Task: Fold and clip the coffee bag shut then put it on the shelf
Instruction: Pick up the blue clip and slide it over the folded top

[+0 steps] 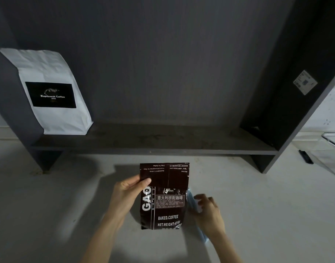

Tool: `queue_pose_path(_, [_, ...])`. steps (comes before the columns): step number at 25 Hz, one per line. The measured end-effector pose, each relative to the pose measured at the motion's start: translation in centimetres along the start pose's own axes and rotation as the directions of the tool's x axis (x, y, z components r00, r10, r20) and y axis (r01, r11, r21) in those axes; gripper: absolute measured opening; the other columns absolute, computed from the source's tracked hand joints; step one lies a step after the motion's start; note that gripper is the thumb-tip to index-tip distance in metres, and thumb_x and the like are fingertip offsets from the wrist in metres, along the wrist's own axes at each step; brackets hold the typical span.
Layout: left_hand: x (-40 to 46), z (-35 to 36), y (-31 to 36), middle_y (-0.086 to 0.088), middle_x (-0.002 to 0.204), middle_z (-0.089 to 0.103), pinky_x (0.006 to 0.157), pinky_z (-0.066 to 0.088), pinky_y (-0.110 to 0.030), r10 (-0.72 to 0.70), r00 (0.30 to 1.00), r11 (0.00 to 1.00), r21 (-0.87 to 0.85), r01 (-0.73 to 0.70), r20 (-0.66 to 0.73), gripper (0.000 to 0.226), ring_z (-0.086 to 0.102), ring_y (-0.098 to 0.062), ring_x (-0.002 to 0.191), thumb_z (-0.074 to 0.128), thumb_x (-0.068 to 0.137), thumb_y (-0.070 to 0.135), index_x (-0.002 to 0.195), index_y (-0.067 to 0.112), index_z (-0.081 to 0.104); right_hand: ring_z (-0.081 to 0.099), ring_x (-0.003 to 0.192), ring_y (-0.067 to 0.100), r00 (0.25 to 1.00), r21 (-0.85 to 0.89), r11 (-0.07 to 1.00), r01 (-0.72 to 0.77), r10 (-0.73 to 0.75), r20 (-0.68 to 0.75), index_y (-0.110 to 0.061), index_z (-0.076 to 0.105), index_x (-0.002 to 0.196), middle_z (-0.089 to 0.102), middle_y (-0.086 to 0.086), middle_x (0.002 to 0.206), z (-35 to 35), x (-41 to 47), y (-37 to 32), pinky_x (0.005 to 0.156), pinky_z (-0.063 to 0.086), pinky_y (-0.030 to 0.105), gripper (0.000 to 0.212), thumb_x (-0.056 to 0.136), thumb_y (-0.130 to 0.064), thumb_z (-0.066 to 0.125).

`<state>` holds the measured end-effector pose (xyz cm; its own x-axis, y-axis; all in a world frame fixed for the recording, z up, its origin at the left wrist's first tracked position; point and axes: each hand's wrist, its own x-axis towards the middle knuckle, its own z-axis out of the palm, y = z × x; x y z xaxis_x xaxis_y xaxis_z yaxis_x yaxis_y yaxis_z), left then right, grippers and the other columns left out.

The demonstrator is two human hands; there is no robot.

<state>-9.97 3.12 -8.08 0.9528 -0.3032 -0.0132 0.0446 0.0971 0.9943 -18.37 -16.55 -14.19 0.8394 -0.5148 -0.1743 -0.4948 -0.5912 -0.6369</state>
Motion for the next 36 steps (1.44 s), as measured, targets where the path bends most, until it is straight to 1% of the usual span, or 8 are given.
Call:
queue_pose_path(3, [-0.1, 0.0, 0.1, 0.016, 0.077, 0.075, 0.06, 0.045, -0.003, 0.001, 1.0, 1.0, 0.006, -0.001, 0.006, 0.019, 0.068, 0.0, 0.079, 0.064, 0.077, 0.008, 0.081, 0.025, 0.072, 0.05, 0.108, 0.028, 1.0, -0.061, 0.998, 0.001, -0.002, -0.027, -0.017, 0.054, 0.111, 0.054, 0.01, 0.114, 0.8, -0.1, 0.3, 0.082, 0.045, 0.034, 0.032, 0.082, -0.029, 0.056])
queue_pose_path(11, [-0.2, -0.2, 0.5, 0.023, 0.078, 0.073, 0.061, 0.045, -0.002, -0.002, 0.999, 0.999, 0.051, 0.0, 0.035, 0.022, 0.066, 0.004, 0.081, 0.065, 0.077, 0.011, 0.08, 0.032, 0.069, 0.06, 0.095, 0.031, 0.992, 0.07, 0.997, 0.02, -0.011, -0.123, -0.016, 0.062, 0.106, 0.061, 0.013, 0.108, 0.1, -0.1, 0.3, 0.077, 0.048, 0.034, 0.024, 0.082, -0.015, 0.056])
queue_pose_path(16, [0.1, 0.8, 1.2, 0.019, 0.089, 0.068, 0.071, 0.046, -0.013, 0.041, 0.997, 0.983, 0.178, -0.051, 0.061, 0.023, 0.063, 0.006, 0.084, 0.06, 0.082, 0.013, 0.086, 0.035, 0.057, 0.064, 0.077, 0.021, 0.94, 0.244, 0.945, 0.219, -0.137, -0.313, -0.022, 0.06, 0.1, 0.061, 0.004, 0.086, -4.1, 0.1, -2.5, 0.055, 0.043, 0.018, 0.024, 0.079, -0.012, 0.064])
queue_pose_path(21, [0.4, 1.8, 2.5, 0.012, 0.102, 0.062, 0.072, 0.047, -0.005, 0.165, 0.986, 0.982, 0.089, -0.168, 0.034, 0.041, 0.061, 0.009, 0.088, 0.061, 0.08, 0.01, 0.102, 0.042, 0.049, 0.054, 0.062, 0.008, 0.851, 0.308, 0.857, 0.413, -0.243, -0.467, -0.042, 0.054, 0.093, 0.054, -0.014, 0.078, -7.2, -1.4, -6.0, 0.047, 0.04, 0.005, 0.027, 0.08, -0.02, 0.063])
queue_pose_path(26, [0.2, 2.1, 2.5, 0.009, 0.103, 0.062, 0.089, 0.048, -0.036, 0.245, 0.969, 0.933, 0.265, -0.242, 0.021, 0.04, 0.06, -0.009, 0.096, 0.063, 0.079, 0.005, 0.095, 0.041, 0.052, 0.054, 0.077, -0.006, 0.784, 0.206, 0.8, 0.563, -0.439, -0.439, -0.038, 0.06, 0.098, 0.053, -0.016, 0.082, -7.5, -2.6, -7.5, 0.058, 0.04, 0.003, 0.031, 0.076, -0.016, 0.067])
queue_pose_path(30, [-0.1, 2.1, 2.6, 0.015, 0.098, 0.062, 0.083, 0.047, -0.026, 0.294, 0.955, 0.91, 0.298, -0.289, 0.028, 0.038, 0.06, 0.0, 0.089, 0.062, 0.078, 0.003, 0.087, 0.039, 0.054, 0.053, 0.082, -0.006, 0.798, 0.205, 0.795, 0.571, -0.479, -0.365, -0.032, 0.062, 0.103, 0.052, -0.017, 0.085, -6.5, -2.6, -7.6, 0.062, 0.039, 0.002, 0.032, 0.075, -0.017, 0.068])
queue_pose_path(33, [-0.3, 2.2, 2.5, 0.012, 0.095, 0.063, 0.082, 0.047, -0.029, 0.297, 0.954, 0.901, 0.322, -0.292, 0.036, 0.035, 0.06, -0.008, 0.091, 0.06, 0.08, 0.004, 0.084, 0.038, 0.055, 0.055, 0.078, -0.001, 0.806, 0.185, 0.809, 0.557, -0.473, -0.357, -0.027, 0.064, 0.103, 0.05, -0.019, 0.083, -6.2, -2.5, -7.5, 0.06, 0.039, 0.003, 0.03, 0.076, -0.017, 0.068])
queue_pose_path(36, [-0.3, 2.3, 2.5, 0.007, 0.094, 0.063, 0.079, 0.048, -0.027, 0.281, 0.958, 0.9, 0.331, -0.283, 0.055, 0.029, 0.06, -0.011, 0.09, 0.059, 0.081, 0.009, 0.081, 0.038, 0.057, 0.057, 0.072, 0.011, 0.796, 0.099, 0.826, 0.554, -0.492, -0.351, -0.032, 0.065, 0.101, 0.048, -0.018, 0.079, -5.9, -2.7, -7.5, 0.064, 0.043, 0.016, 0.033, 0.074, -0.015, 0.07])
